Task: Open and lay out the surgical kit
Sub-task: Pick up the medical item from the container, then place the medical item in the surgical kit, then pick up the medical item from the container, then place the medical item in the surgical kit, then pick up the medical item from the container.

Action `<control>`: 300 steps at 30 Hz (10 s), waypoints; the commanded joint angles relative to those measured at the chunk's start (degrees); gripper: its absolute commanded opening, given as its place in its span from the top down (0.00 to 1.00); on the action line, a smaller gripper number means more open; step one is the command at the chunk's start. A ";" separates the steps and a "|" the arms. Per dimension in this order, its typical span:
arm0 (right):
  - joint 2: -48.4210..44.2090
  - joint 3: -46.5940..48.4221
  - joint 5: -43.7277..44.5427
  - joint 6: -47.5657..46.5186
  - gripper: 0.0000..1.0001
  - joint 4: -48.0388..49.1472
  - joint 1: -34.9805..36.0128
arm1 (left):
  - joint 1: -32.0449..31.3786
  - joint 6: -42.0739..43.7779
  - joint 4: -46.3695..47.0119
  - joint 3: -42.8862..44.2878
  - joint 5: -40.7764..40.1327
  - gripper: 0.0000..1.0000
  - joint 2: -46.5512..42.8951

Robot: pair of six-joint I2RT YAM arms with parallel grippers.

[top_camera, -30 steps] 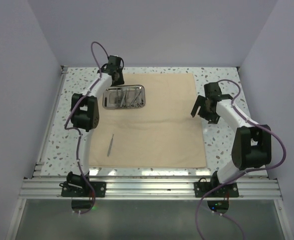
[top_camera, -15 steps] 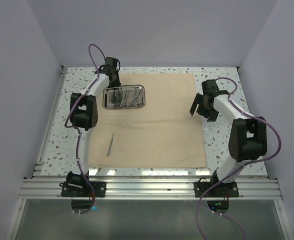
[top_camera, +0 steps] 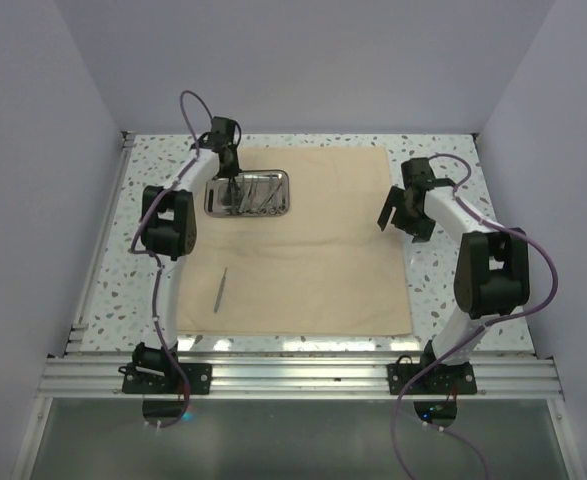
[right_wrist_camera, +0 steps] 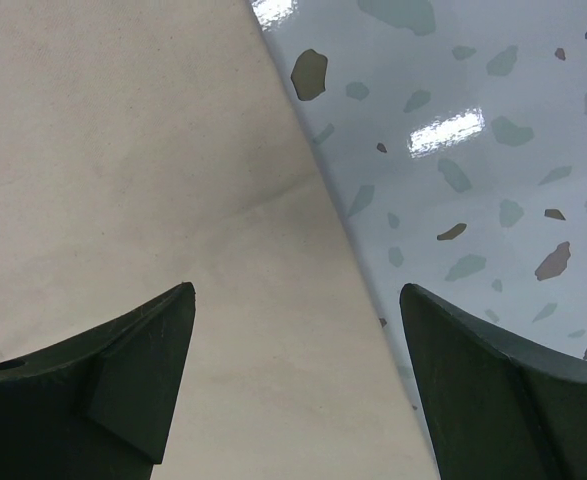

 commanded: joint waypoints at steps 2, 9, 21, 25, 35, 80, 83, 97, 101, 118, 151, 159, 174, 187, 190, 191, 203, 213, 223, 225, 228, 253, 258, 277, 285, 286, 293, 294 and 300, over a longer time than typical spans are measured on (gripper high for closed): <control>0.45 2.39 0.45 -0.69 0.13 0.13 -0.77 | -0.55 2.93 -3.59 -1.90 -2.40 0.82 2.63; 0.63 1.69 0.10 -0.34 0.13 0.92 -1.03 | -1.96 5.22 -5.17 -5.69 -2.50 0.84 2.01; -0.42 1.16 -0.34 -0.43 0.13 1.36 -1.47 | -1.52 4.26 -7.54 -0.69 -0.74 1.00 4.65; -1.21 1.16 -0.69 -0.25 0.13 1.62 -1.56 | -0.99 3.64 -7.81 2.91 0.31 1.00 2.90; -2.80 0.11 -2.54 0.45 0.13 2.50 -1.47 | -0.38 3.20 -4.29 -1.20 3.22 1.00 -12.21; -9.92 -5.70 -1.14 -0.25 0.12 2.60 -0.06 | -5.03 0.30 4.94 -35.51 1.81 0.54 -30.73; -9.74 -4.91 -0.17 -0.77 0.12 1.98 -0.41 | -4.77 0.65 2.92 -21.22 1.99 0.55 -21.67; -6.14 -1.57 1.33 -1.30 0.12 0.57 -1.38 | -3.10 0.92 -2.01 6.26 0.67 0.56 -0.89; -4.56 -0.16 1.50 -1.22 0.12 0.48 -1.47 | -2.84 0.92 -1.48 5.47 0.49 0.58 -0.45; -1.57 1.69 1.24 -1.30 0.12 0.48 -1.47 | -2.84 0.74 0.10 4.68 2.78 0.73 3.15; -7.63 -3.67 -2.45 -0.34 0.12 2.15 -1.56 | -2.92 -1.63 0.54 -0.77 2.16 1.00 -14.86; -8.86 -5.87 -3.59 -0.07 0.12 3.21 -1.47 | -2.75 -4.88 2.38 -9.37 10.05 1.00 -19.07; -14.22 -10.79 -3.59 -0.34 0.12 3.03 -1.56 | 4.63 -23.15 46.58 -34.70 54.52 1.00 -21.01; -17.91 -13.34 -2.45 -0.34 0.12 2.15 -1.56 | 1.92 -17.57 35.21 -30.90 45.35 1.00 -28.28; -18.44 -13.52 -2.01 -0.16 0.12 1.46 -1.56 | -2.82 -10.08 23.85 -36.25 31.50 1.00 -34.87; -19.14 -13.61 -1.84 0.01 0.12 1.36 -1.47 | -4.32 -8.68 20.27 -37.67 27.60 1.00 -36.38; -24.42 -12.64 1.59 0.63 0.12 -8.39 -1.73 | -24.88 -17.71 11.46 -51.49 1.38 1.00 -45.45; -26.62 -12.37 2.47 1.95 0.12 -11.91 -1.65 | -31.83 -25.09 10.82 -57.62 -1.70 1.00 -45.53; -26.00 -16.07 3.35 1.16 0.11 -12.09 -1.73 | -35.44 -29.06 16.71 -64.76 -1.35 0.57 -48.35; -24.95 -15.89 3.26 1.16 0.11 -11.65 -1.74 | -35.44 -28.36 15.93 -63.10 -1.27 0.45 -48.52; -23.46 -14.84 2.82 1.33 0.11 -10.77 -1.74 | -35.62 -25.55 12.59 -58.28 -4.06 0.33 -49.05; -19.50 -2.00 4.32 0.19 0.11 -10.33 -1.91 | -5.12 4.43 3.27 -4.30 4.01 0.54 -9.60; -16.61 -1.83 3.00 0.37 0.11 -10.33 -2.00 | -3.89 4.78 4.06 -3.94 3.13 0.55 -6.78; -12.03 -0.25 2.91 -0.60 0.11 -10.94 -2.00 | -1.17 6.45 3.53 1.18 4.62 0.62 1.49; -11.68 -0.77 3.00 -0.07 0.11 -10.68 -1.91 | -1.17 7.59 6.17 -10.43 4.36 0.70 -2.99; -11.59 -0.95 2.91 0.01 0.11 -10.68 -2.00 | -1.17 7.68 6.17 -11.74 4.27 0.70 -3.43; -11.94 -1.65 2.65 -0.07 0.11 -10.33 -2.00 | -1.25 8.65 4.60 -10.62 3.13 0.76 -1.42; -12.11 -1.65 2.73 -0.07 0.11 -10.33 -1.91 | -1.25 8.91 4.06 -8.79 3.04 0.77 -0.63; -12.64 -1.74 2.82 -0.25 0.11 -10.24 -2.09 | -1.87 9.88 2.39 -6.40 1.55 0.88 2.80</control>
